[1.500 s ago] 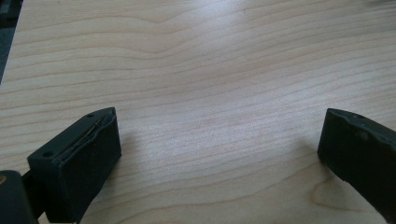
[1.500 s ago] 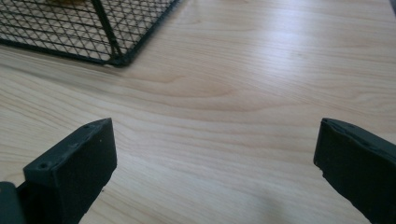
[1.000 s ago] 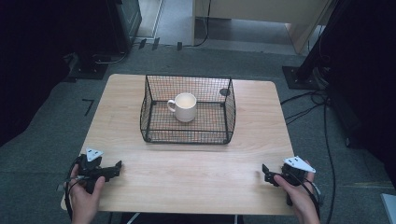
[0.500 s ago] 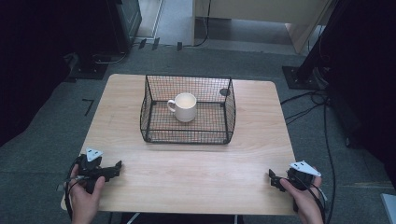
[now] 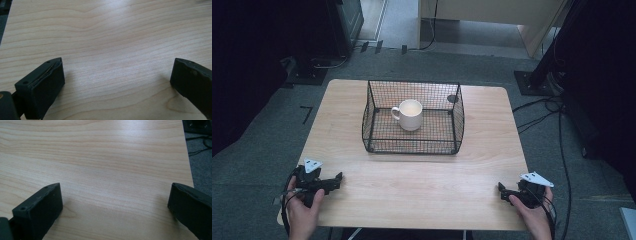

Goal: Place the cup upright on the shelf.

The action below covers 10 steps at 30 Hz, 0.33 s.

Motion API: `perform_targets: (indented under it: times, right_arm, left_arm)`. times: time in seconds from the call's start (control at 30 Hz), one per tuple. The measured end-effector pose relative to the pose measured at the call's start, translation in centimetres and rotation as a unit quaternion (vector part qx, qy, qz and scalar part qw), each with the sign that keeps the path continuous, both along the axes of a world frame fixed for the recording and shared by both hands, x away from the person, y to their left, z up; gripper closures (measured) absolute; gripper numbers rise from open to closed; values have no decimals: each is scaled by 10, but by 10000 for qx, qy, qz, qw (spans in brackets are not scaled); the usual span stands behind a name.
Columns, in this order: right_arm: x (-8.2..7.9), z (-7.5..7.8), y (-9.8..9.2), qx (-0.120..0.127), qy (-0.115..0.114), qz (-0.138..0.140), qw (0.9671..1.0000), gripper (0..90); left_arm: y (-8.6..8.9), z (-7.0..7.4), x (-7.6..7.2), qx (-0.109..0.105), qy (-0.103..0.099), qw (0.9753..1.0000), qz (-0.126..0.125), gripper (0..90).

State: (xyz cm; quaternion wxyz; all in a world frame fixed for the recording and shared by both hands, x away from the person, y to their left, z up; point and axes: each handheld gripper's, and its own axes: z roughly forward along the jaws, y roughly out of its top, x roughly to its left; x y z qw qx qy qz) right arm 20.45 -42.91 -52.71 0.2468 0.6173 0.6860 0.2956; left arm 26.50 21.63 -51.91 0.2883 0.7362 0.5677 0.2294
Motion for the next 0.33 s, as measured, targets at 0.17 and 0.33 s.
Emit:
perform_targets:
  times: [0.17,0.33]
  right_arm:
    - [1,0,-1,-1,6,48,10000,0]
    - [1,0,-1,-1,5,47,10000,0]
  left_arm:
    - [0,0,0,0,-1,10000,2,0]
    - [0,0,0,1,0,10000,0,0]
